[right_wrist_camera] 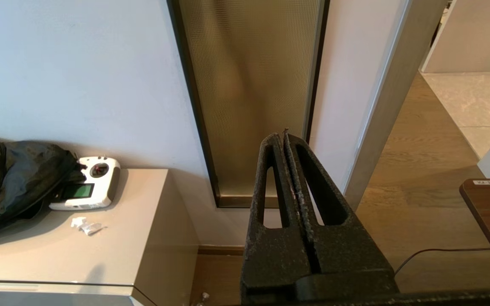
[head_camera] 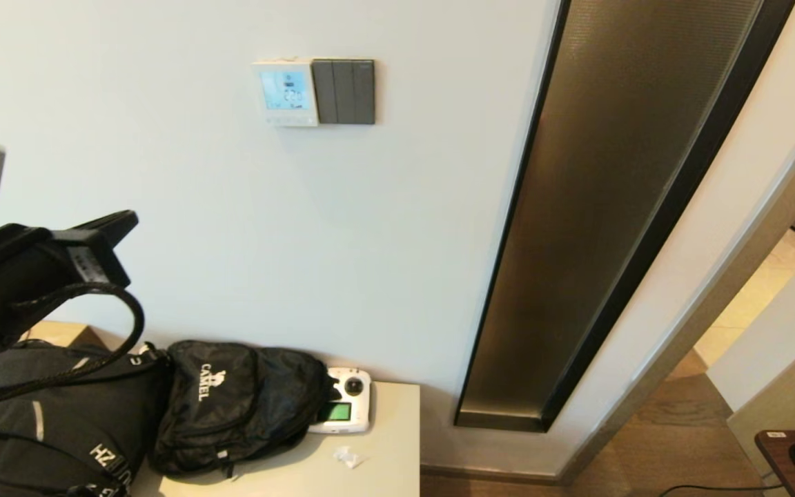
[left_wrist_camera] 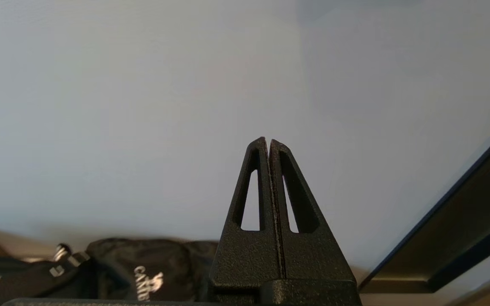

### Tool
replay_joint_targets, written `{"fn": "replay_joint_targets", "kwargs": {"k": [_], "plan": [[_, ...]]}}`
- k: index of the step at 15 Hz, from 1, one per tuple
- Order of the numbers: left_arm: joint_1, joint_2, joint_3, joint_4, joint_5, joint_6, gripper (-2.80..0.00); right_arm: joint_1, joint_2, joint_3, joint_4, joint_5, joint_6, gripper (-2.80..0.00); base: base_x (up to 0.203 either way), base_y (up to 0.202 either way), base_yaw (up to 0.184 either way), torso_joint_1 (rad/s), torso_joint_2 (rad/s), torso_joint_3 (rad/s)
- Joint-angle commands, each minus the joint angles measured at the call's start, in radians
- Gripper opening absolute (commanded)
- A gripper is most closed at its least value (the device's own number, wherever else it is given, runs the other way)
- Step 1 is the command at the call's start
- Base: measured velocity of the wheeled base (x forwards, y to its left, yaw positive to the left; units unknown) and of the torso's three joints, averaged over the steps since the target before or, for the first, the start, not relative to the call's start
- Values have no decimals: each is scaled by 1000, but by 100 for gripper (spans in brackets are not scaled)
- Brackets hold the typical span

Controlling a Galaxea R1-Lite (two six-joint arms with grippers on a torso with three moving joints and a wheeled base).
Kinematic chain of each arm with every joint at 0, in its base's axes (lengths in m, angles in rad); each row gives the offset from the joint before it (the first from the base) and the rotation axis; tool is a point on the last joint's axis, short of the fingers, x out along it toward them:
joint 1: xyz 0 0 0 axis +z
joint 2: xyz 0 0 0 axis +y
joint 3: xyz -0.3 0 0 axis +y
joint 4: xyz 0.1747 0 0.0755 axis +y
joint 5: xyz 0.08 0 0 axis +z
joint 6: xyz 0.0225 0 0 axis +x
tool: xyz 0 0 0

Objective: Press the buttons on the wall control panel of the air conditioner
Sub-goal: Turn off the central air conditioner

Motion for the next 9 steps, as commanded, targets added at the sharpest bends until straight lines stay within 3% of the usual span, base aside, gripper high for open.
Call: {"fn": "replay_joint_targets", "kwargs": {"k": [1, 3, 9], "plan": [[37, -139, 74, 6, 2, -1, -280, 0, 1, 0, 0, 1, -1, -280, 0, 0, 0, 0, 0, 0], [56, -251, 101, 96, 4, 0, -280, 0, 1, 2, -1, 1, -1, -280, 0, 0, 0, 0, 0, 0], [67, -669, 94, 634, 79, -4, -280, 0, 1, 2, -1, 1, -1, -280, 0, 0, 0, 0, 0, 0]]}}
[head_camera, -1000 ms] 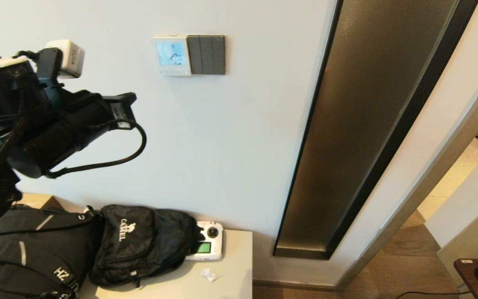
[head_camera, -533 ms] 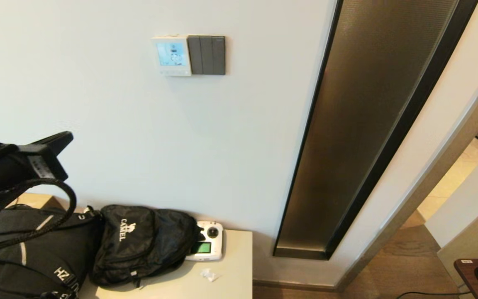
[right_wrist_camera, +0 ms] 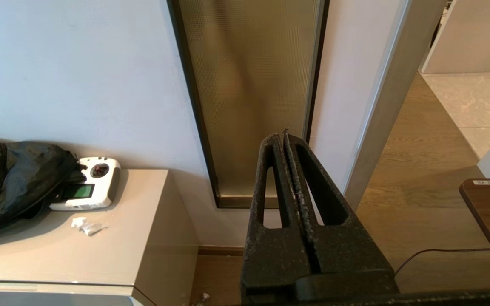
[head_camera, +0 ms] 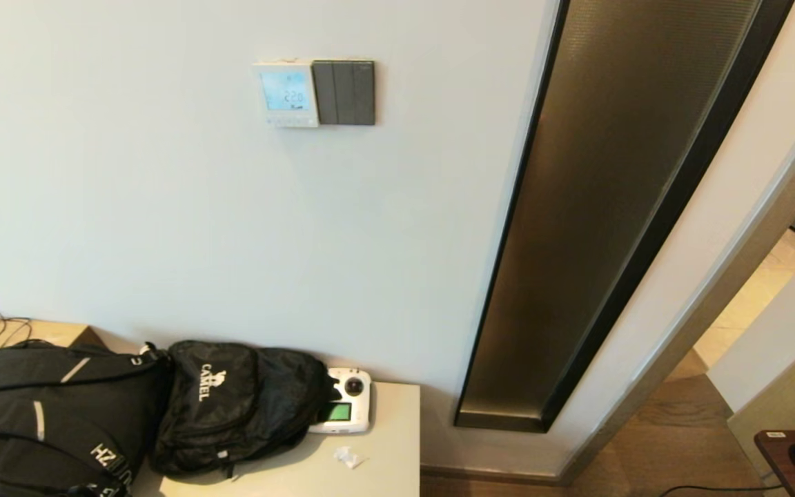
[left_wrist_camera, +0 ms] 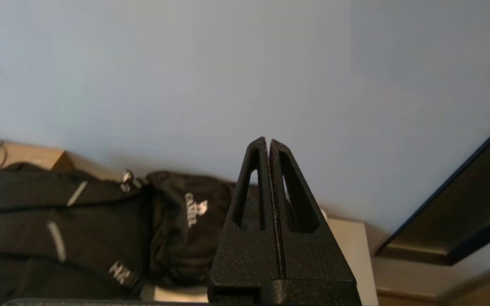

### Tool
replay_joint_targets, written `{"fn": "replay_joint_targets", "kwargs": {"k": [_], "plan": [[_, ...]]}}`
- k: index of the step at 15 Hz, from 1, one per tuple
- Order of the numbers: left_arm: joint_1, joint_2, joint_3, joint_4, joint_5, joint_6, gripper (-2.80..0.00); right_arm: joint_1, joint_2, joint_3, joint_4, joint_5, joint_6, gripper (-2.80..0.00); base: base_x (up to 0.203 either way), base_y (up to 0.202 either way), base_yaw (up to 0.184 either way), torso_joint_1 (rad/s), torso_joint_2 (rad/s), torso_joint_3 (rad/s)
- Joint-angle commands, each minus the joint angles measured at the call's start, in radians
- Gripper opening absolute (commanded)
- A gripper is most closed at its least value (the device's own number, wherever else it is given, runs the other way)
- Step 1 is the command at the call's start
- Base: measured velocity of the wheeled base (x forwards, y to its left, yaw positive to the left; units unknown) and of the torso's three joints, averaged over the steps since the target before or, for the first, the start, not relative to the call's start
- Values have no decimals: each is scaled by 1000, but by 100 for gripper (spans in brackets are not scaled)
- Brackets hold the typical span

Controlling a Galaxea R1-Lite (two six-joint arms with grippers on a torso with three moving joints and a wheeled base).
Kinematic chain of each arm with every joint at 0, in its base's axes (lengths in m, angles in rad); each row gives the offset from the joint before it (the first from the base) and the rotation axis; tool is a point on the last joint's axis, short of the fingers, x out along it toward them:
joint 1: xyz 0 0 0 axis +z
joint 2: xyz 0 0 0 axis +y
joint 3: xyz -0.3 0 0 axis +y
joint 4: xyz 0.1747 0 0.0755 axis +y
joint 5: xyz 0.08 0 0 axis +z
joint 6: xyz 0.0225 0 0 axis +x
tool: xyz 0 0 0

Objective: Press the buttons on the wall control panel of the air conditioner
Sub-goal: Turn off the central air conditioner

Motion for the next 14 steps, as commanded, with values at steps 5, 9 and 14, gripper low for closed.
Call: {"fn": "replay_joint_targets", "kwargs": {"k": [5, 9, 14], "plan": [[146, -242, 73, 169, 49, -16, -280, 0, 1, 2, -1, 0, 0, -280, 0, 0, 0, 0, 0, 0], [242, -359, 111, 303, 16, -11, -280, 0, 1, 2, -1, 0, 0, -280, 0, 0, 0, 0, 0, 0], [307, -416, 204, 282, -194, 18, -280, 0, 1, 2, 1, 0, 1, -280, 0, 0, 0, 0, 0, 0]]}}
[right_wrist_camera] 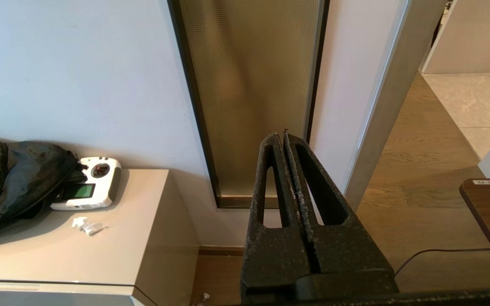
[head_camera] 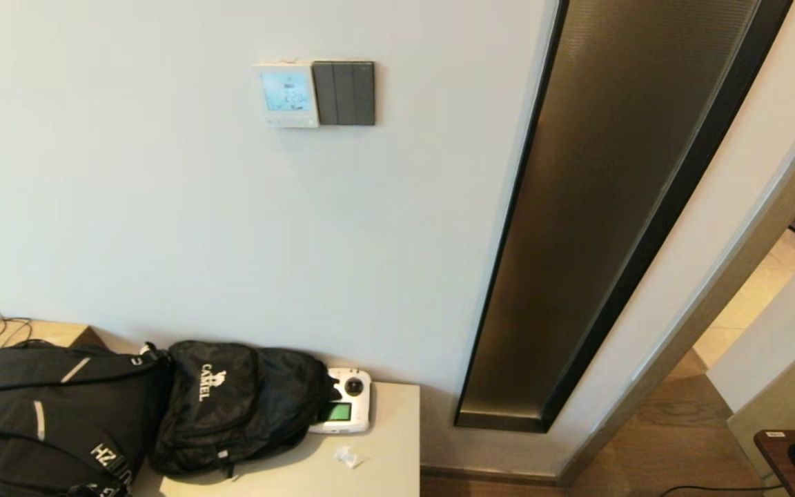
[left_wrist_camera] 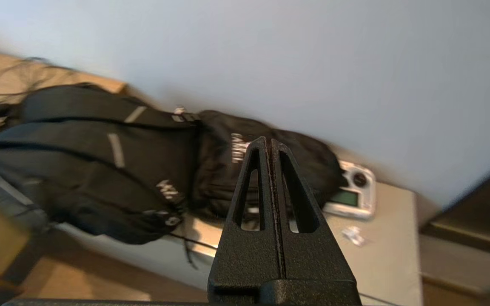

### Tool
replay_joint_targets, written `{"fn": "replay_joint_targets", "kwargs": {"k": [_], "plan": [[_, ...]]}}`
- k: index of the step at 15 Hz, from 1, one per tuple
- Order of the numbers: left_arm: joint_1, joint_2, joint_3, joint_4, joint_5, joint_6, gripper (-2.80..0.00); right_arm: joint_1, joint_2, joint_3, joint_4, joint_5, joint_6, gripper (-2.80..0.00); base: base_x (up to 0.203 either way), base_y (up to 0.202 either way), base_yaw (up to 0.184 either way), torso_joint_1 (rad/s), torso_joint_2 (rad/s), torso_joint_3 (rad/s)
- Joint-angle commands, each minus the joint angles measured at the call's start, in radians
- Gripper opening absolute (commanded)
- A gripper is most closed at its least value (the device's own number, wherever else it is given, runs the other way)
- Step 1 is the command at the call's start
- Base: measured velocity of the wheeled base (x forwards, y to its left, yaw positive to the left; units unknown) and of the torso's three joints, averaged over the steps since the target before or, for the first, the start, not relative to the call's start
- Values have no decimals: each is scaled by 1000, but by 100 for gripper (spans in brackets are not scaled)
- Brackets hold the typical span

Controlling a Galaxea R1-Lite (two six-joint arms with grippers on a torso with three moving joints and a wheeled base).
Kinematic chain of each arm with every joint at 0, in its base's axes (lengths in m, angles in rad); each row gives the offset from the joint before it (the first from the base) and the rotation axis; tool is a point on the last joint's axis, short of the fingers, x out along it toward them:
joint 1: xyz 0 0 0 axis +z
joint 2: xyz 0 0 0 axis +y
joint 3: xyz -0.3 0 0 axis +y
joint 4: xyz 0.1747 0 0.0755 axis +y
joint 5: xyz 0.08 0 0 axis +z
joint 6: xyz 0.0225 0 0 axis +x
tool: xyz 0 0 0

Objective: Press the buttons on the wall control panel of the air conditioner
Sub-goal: Turn off the central air conditioner

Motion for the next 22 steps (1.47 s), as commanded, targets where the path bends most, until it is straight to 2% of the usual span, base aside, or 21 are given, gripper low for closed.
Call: {"fn": "replay_joint_targets", "kwargs": {"k": [1, 2, 4, 6, 7, 9, 12, 13, 16, 20, 22], "plan": [[6, -8, 22, -2, -105, -3, -280, 0, 1, 2, 0, 0, -1, -280, 0, 0, 0, 0, 0, 0], [6, 4, 30, -3, -144, -10, -280, 0, 1, 2, 0, 0, 0, -280, 0, 0, 0, 0, 0, 0], [5, 100, 44, -28, -206, -64, -280, 0, 1, 2, 0, 0, -1, -280, 0, 0, 0, 0, 0, 0], [1, 162, 97, -170, -242, -96, -280, 0, 1, 2, 0, 0, 0, -280, 0, 0, 0, 0, 0, 0], [-8, 165, 129, -207, -254, -83, -280, 0, 1, 2, 0, 0, 0, -280, 0, 0, 0, 0, 0, 0], [-40, 169, 155, -206, -258, -25, -280, 0, 1, 2, 0, 0, 0, -280, 0, 0, 0, 0, 0, 0], [-74, 158, 180, -203, -261, -3, -280, 0, 1, 2, 0, 0, 0, -280, 0, 0, 0, 0, 0, 0], [-77, 147, 207, -205, -259, 23, -280, -1, 1, 2, 0, 0, 0, -280, 0, 0, 0, 0, 0, 0], [-76, 66, 236, -166, -247, 46, -280, 0, 1, 2, 0, 0, 0, -280, 0, 0, 0, 0, 0, 0], [-76, -18, 235, -123, -100, 49, -280, 0, 1, 2, 0, 0, 0, -280, 0, 0, 0, 0, 0, 0], [-76, -18, 240, -126, -75, 61, -280, -1, 1, 2, 0, 0, 0, -280, 0, 0, 0, 0, 0, 0]]}}
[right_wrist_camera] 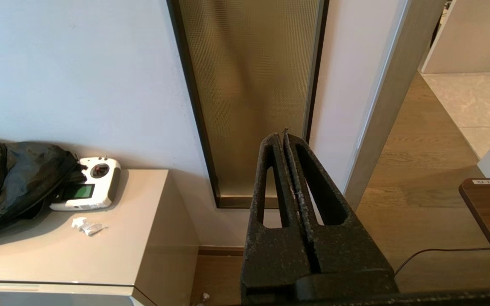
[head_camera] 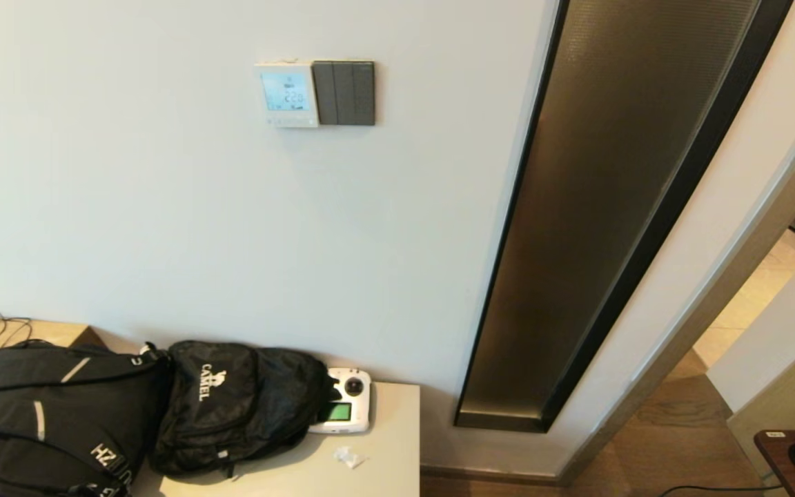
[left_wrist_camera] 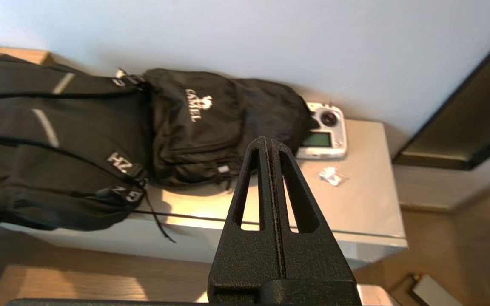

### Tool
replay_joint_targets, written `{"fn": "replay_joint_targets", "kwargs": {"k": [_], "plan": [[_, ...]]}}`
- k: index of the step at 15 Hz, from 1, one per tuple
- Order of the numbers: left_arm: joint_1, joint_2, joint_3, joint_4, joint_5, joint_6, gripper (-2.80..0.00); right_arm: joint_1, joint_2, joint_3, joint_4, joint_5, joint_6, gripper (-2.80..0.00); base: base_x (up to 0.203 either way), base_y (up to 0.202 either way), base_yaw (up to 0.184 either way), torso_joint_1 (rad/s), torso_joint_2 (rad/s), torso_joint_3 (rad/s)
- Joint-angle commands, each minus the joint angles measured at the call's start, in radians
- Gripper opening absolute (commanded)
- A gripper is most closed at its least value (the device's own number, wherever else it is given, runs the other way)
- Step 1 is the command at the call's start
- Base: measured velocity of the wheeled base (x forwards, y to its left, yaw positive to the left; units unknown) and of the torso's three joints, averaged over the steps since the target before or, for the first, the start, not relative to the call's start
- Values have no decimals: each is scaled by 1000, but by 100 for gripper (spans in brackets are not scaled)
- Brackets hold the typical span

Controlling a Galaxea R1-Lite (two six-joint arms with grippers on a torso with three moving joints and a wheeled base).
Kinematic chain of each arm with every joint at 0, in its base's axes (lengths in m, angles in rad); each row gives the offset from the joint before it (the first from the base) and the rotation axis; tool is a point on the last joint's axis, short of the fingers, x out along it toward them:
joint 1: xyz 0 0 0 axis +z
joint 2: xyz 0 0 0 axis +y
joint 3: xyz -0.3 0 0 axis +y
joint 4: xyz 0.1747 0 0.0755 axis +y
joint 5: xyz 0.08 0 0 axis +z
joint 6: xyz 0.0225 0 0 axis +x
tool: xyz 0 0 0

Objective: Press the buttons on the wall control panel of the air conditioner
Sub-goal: Turn off the central air conditioner

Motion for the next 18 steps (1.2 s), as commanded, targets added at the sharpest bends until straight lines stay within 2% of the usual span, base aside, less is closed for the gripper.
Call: {"fn": "replay_joint_targets", "kwargs": {"k": [1, 2, 5, 9, 11, 14, 18], "plan": [[0, -12, 2, -1, 6, 26, -280, 0, 1, 2, 0, 0, -1, -280, 0, 0, 0, 0, 0, 0], [-11, -14, -1, 8, 6, 30, -280, 1, 1, 2, 0, 0, -1, -280, 0, 0, 0, 0, 0, 0], [-131, -26, -1, 43, 34, 25, -280, 1, 1, 2, 0, 0, -1, -280, 0, 0, 0, 0, 0, 0], [-93, -150, -3, 57, 52, 25, -280, 1, 1, 2, 0, 0, -1, -280, 0, 0, 0, 0, 0, 0], [-87, -220, 5, 76, 87, 40, -280, 1, 1, 2, 0, 0, -1, -280, 0, 0, 0, 0, 0, 0], [-86, -289, 4, 103, 97, 52, -280, 1, 1, 2, 0, 0, -1, -280, 0, 0, 0, 0, 0, 0], [-86, -289, 4, 98, 97, 8, -280, 1, 1, 2, 0, 0, -1, -280, 0, 0, 0, 0, 0, 0]]}}
